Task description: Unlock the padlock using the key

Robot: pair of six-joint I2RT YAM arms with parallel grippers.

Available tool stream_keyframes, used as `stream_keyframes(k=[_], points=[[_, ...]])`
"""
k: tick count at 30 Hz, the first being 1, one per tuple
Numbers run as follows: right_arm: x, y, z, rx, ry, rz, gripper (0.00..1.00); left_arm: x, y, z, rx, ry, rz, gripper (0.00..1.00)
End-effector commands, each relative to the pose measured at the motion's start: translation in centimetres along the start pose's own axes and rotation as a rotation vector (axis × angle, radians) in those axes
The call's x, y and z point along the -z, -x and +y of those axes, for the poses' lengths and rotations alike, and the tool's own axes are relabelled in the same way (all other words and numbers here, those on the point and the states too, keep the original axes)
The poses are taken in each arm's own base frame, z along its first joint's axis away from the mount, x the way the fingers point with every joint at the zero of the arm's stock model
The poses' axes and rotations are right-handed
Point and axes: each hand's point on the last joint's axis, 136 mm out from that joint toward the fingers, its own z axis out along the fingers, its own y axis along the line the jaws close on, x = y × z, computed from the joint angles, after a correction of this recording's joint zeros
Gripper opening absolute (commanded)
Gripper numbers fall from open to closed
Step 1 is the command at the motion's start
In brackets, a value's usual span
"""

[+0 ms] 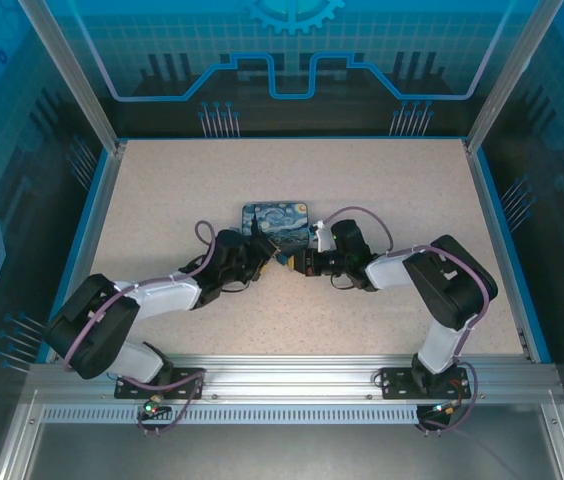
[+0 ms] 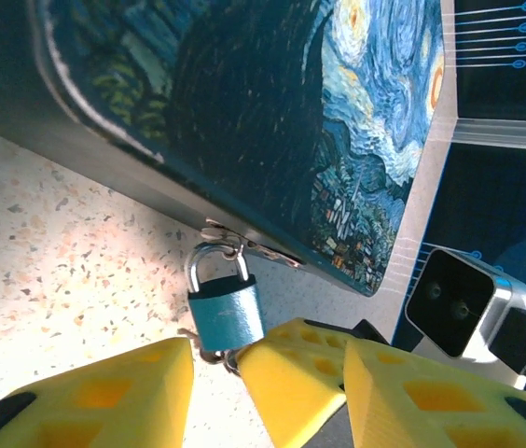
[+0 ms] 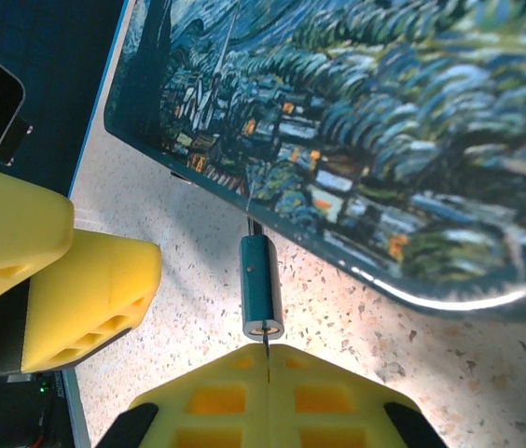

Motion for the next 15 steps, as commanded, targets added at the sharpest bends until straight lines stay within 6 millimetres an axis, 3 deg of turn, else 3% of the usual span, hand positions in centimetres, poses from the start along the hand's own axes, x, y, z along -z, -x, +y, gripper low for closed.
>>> stream_keyframes(k=[1,9,15], points=[[-0.3,-0.1,1.0,-0.021,0.004,0.012,0.0,-0.5,-0.4,0.0,0.058,-0.033,-0.007,0.46],[0.1,0.0,1.4,-0.056,-0.015,-0.013,0.0,-1.1,-1.1,2.9,0.13,0.0,-0.019,0.45],[0.0,0.1,1.8,-0.077,-0.024,-0.009,0.0,-1.9,-0.9,2.5,0.137,-0.033,-0.026,0.44]])
